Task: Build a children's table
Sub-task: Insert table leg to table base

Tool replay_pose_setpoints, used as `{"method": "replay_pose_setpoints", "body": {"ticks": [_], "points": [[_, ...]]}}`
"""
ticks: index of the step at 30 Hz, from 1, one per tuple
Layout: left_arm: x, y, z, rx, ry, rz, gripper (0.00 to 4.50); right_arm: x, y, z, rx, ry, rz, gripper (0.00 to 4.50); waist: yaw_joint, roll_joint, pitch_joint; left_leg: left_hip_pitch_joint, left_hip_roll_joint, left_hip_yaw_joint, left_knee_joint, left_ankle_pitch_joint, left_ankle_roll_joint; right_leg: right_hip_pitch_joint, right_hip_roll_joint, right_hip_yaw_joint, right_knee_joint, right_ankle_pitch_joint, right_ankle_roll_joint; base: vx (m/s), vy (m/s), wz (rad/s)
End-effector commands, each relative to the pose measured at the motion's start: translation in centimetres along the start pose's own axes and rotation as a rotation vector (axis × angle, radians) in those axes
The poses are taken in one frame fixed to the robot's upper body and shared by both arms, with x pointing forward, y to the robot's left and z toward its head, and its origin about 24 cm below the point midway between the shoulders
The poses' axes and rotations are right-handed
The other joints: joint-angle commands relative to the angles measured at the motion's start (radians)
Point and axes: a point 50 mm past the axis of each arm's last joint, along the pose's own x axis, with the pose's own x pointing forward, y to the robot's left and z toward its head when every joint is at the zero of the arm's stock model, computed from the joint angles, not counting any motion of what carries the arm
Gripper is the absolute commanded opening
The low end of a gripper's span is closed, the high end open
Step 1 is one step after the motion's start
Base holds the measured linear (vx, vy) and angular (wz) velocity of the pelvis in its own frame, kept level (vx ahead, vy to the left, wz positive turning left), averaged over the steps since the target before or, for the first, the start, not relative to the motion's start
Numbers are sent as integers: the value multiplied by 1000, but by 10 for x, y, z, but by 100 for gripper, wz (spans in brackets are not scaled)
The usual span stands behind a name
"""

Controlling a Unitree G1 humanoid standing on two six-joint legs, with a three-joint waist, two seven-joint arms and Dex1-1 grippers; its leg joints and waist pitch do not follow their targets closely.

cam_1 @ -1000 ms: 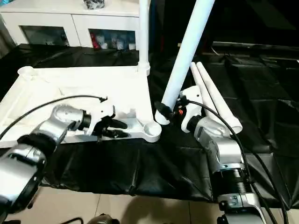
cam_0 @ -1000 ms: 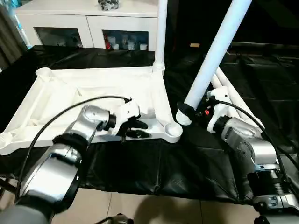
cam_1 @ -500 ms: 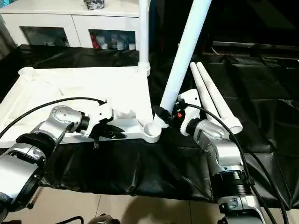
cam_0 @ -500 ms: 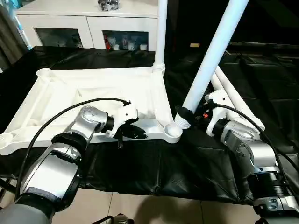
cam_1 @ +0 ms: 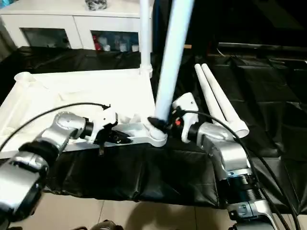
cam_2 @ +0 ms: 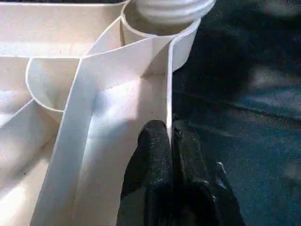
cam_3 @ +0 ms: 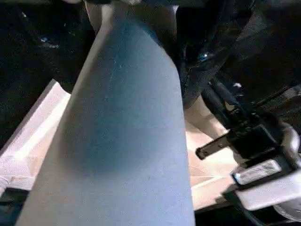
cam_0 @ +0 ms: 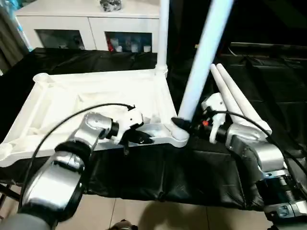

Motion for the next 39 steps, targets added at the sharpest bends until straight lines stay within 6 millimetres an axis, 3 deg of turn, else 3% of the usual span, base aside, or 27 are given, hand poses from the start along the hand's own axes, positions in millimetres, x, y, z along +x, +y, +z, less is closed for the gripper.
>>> {"method": "replay_pose_setpoints", "body": {"ticks": [1, 3, 4, 6, 7, 18, 25, 30, 39], "points": [[4, -10, -15, -43, 20, -19, 0, -2, -4, -1, -21, 17, -24, 189, -2, -17, -79, 16, 75, -41, -64, -115, 55, 58, -122, 71, -74, -265, -128, 0, 0, 0], [4, -12, -16, -42, 18, -17, 0, -2, -4, -3, -21, 29, -26, 189, -3, -12, -76, 19, 74, -39, -64, -127, 53, 55, -121, 71, -83, -309, -112, 0, 0, 0], [4, -14, -16, -43, 12, -19, 0, -4, -4, -6, -19, 48, -21, 189, -5, -25, -76, 18, 75, -38, -66, -124, 54, 56, -121, 72, -83, -316, -105, 0, 0, 0], [4, -15, -16, -43, 9, -21, 0, -4, -4, -7, -23, 60, -22, 189, -5, -16, -75, 20, 75, -39, -66, -125, 55, 52, -121, 73, -85, -329, -98, 0, 0, 0], [4, -15, -16, -44, 8, -21, 0, -4, -4, -8, -23, 63, -22, 189, -6, -21, -75, 20, 74, -38, -66, -124, 56, 52, -120, 73, -85, -331, -95, 0, 0, 0], [5, -17, -8, -30, 9, -39, 0, -1, -4, -21, 61, 57, -23, 189, -6, -8, -78, 21, 77, -41, -67, -125, 52, 51, -120, 74, -81, -290, -109, 0, 0, 0], [5, -16, -6, -24, 6, -17, 0, -4, -4, -38, 147, 44, -38, 189, -8, -10, -76, 22, 74, -41, -69, -147, 45, 53, -120, 72, -88, -329, -99, 0, 0, 0], [4, -14, -6, -24, 9, -3, 0, -8, -5, -50, 212, 11, -72, 189, -9, -10, -73, 29, 77, -42, -73, -175, 39, 52, -123, 71, -96, -364, -97, 0, 0, 0], [2, -13, -7, -22, 19, 11, 0, -16, -3, -67, 297, -62, -117, 189, -9, -6, -73, 28, 77, -42, -75, -179, 39, 52, -124, 72, -96, -356, -102, 0, 0, 0]]}}
